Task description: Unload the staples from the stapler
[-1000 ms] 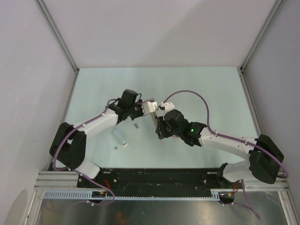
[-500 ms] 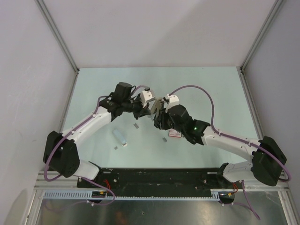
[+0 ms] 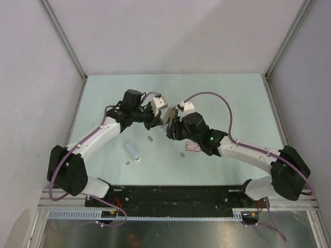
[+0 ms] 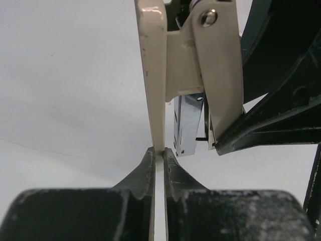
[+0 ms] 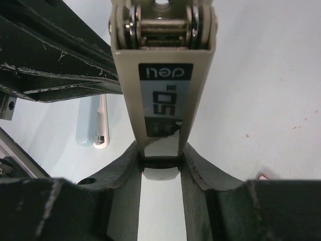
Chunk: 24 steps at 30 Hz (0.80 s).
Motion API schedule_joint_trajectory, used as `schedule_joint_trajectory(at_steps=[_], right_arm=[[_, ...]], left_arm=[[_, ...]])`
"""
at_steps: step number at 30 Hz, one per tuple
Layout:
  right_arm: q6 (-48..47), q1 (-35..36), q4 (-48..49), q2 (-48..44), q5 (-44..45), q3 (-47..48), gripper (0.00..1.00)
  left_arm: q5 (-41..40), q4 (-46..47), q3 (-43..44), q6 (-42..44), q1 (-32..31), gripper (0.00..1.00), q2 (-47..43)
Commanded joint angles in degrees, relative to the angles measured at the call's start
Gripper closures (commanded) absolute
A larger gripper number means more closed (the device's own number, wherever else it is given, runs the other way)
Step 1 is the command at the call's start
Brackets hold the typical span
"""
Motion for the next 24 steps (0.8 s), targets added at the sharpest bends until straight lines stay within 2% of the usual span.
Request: schedule_joint_trajectory(at_steps=[1, 4, 12, 14, 17, 20, 22, 24], right_arm=[[0.1, 0.0, 5.8, 0.8, -3.8, 4.4, 1.00], [-0.5, -0.5, 5.3, 2.4, -4.5, 6.8, 1.00], [-1.7, -2.1, 3.7, 5.6, -6.4, 11.1, 1.00], [-1.9, -2.4, 3.4, 6.3, -6.6, 12.1, 1.00], [-2.8, -2.9, 2.1, 8.4, -6.6, 14.9, 1.00], [-4.3, -3.6, -0.9, 12.8, -6.6, 20.2, 1.00], [-5.2, -3.9, -5.0, 16.0, -6.5, 23.7, 1.00], [-6.0, -4.3, -9.0, 19.4, -6.1, 27.4, 1.00]], left_arm=[[1.4, 3.2, -0.4, -0.4, 0.8, 1.00, -2.0], [1.9, 3.1, -0.7, -1.3, 1.1, 0.96, -2.4], [4.9, 3.1, -2.0, -3.4, 4.3, 0.94, -4.5], [5.4, 3.0, -2.7, -3.8, 4.7, 0.90, -5.0], [5.6, 2.7, -3.6, -5.1, 5.7, 0.69, -6.4], [6.3, 2.7, -3.1, -8.2, 9.3, 0.39, -9.1], [7.8, 2.7, -2.3, -10.0, 13.3, 0.27, -10.9], [9.4, 2.6, -1.6, -11.6, 18.3, 0.21, -12.3]])
